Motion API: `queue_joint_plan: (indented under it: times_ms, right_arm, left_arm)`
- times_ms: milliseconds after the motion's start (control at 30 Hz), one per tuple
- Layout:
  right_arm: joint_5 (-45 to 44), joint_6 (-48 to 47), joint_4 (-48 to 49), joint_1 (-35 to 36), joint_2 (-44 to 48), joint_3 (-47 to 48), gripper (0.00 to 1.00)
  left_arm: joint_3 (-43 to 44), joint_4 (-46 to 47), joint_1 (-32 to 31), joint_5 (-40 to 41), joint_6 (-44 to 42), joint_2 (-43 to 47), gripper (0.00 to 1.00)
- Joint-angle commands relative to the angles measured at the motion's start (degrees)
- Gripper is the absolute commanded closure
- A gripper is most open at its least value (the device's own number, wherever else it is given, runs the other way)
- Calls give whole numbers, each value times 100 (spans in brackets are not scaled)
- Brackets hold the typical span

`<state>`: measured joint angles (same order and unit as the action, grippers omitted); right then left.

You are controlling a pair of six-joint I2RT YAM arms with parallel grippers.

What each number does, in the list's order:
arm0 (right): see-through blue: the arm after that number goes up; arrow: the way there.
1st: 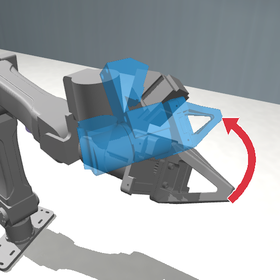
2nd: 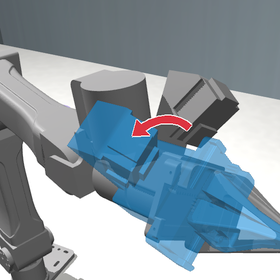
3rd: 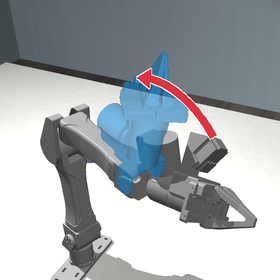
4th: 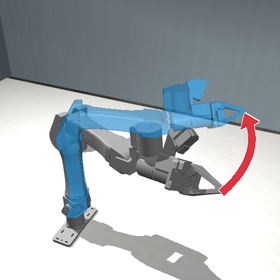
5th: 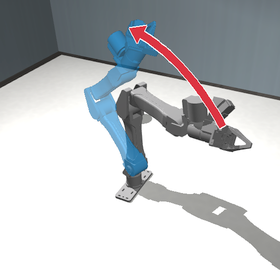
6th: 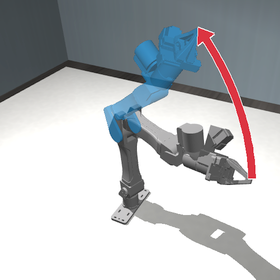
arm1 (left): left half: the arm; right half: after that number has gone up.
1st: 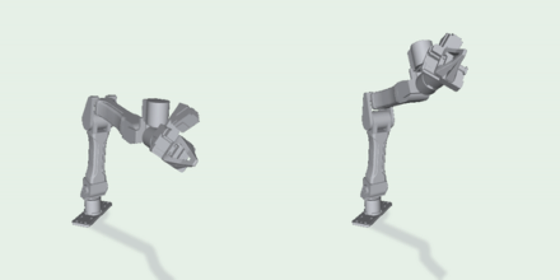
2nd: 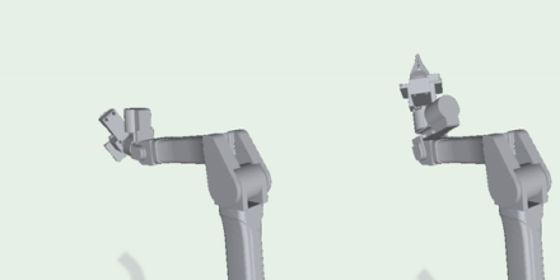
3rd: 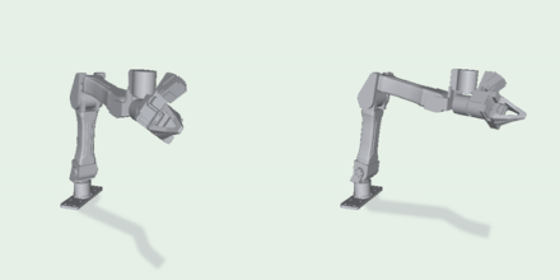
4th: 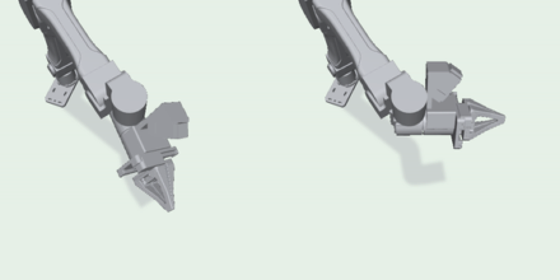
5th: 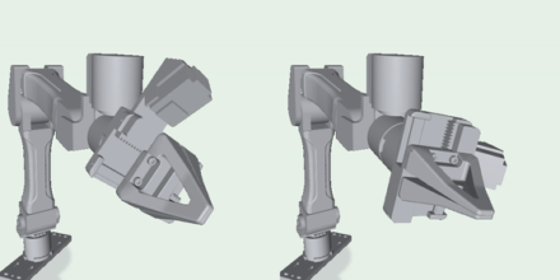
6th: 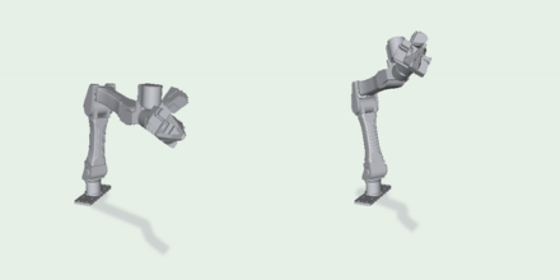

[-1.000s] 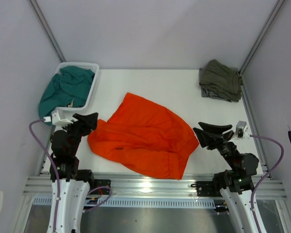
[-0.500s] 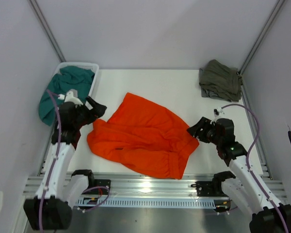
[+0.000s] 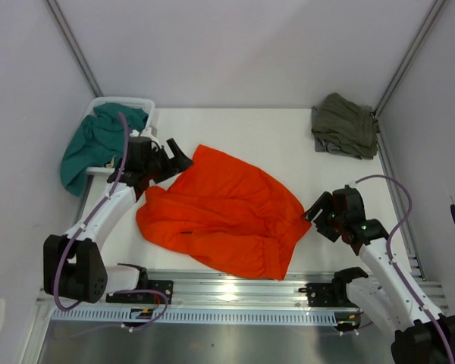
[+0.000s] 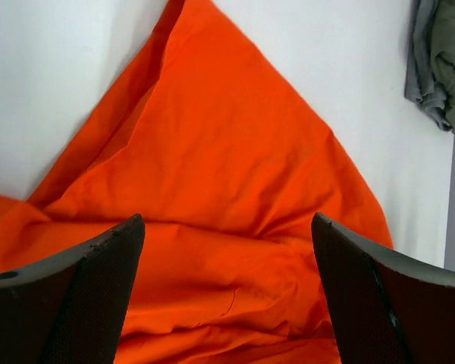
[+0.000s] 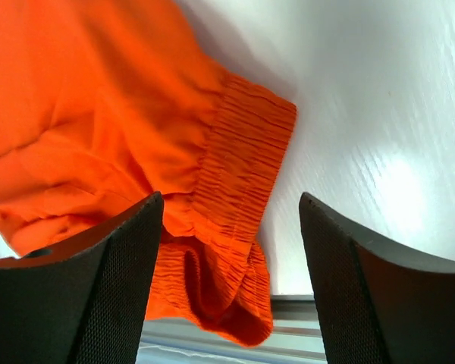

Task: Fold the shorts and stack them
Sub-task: Flatten the shorts out

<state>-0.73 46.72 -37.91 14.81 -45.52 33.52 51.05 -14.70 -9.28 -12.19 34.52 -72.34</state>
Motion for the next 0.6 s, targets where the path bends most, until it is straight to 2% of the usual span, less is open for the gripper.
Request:
queue_joint_plan:
  times_ms: [0,67,233,300,333,433,567]
  right_arm:
    - [853,653,403,-355,218,-581,25]
    - [1415,908,705,-644,288,-837,26]
    - [1531,1208,1233,-813,562,-1216,25]
    - [1663,1296,1512,-865,387,-1347,25]
    - [1777,1313,1619,-874,316,-1400,25]
    - [1901,1454,2146,-918,78,-1628,27]
    - [1717,1551,2525,-988,25,-1743,32]
  left_arm:
    - [432,406,-126,-82,177,-158,8]
    - [415,485,-407,-74,151,-150,8]
    - [169,722,-1478,84,134,79,7]
    - [195,784,-1935,277,-32,97,7]
    - [186,784,-2364,348,-68,79,7]
    - [99,1038,-2963,279,-148,-52,7]
    - [-94,1293,-3264,270,-165,-333,7]
